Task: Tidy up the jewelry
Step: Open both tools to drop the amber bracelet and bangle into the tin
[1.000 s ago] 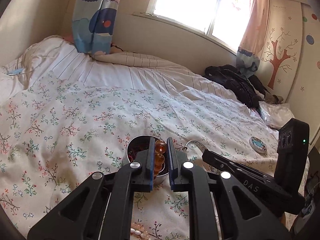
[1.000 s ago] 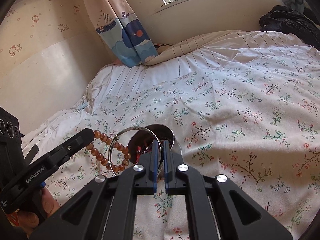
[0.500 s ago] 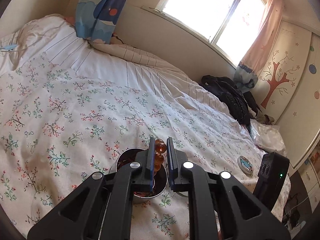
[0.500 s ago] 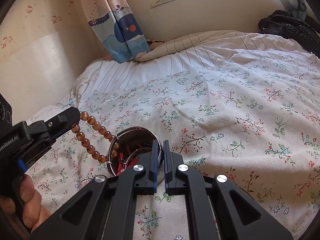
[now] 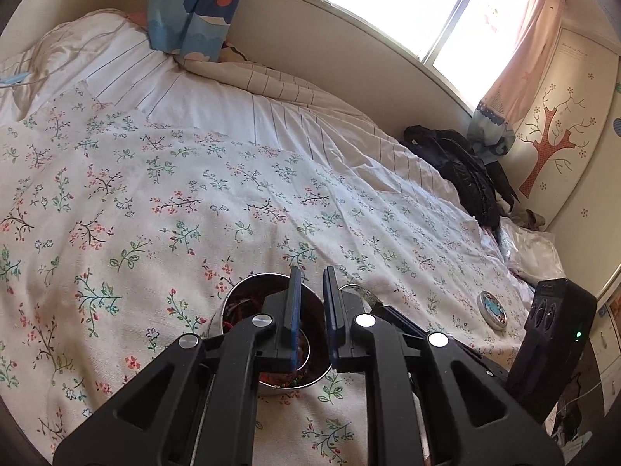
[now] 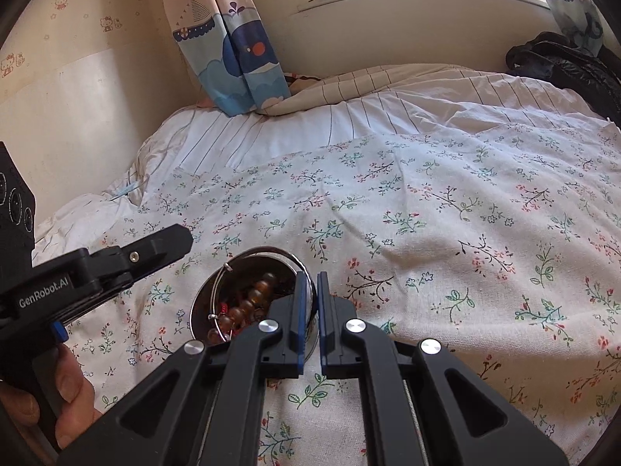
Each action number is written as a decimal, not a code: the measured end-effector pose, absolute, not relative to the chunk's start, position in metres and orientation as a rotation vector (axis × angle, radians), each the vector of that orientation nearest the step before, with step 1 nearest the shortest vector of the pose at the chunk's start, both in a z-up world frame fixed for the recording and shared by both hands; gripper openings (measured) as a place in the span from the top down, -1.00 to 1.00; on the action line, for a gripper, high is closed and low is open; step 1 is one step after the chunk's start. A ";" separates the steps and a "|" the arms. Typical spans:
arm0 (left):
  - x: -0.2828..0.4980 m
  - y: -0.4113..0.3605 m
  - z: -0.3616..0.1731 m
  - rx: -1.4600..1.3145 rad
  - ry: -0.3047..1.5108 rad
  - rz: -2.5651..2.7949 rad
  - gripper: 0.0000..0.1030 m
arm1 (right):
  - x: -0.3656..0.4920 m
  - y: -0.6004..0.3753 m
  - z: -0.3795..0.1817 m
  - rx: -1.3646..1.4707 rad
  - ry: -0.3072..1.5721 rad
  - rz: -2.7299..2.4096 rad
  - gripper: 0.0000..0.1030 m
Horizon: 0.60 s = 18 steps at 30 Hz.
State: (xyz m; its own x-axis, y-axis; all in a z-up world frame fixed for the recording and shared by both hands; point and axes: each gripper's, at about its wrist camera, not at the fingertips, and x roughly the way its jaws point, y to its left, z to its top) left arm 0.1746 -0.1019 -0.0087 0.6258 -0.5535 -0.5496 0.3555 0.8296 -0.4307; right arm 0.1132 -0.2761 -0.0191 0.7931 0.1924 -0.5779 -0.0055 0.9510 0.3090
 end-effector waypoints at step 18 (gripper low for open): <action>0.173 -0.081 -0.002 -0.315 0.676 -0.411 0.05 | 0.127 -0.249 -0.018 0.235 0.636 0.137 0.20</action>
State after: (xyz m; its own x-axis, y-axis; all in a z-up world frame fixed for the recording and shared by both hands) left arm 0.1727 -0.0813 -0.0017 0.7053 -0.4634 -0.5365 0.2627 0.8737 -0.4094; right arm 0.1274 -0.2492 -0.0176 0.7967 0.1977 -0.5711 -0.0542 0.9645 0.2583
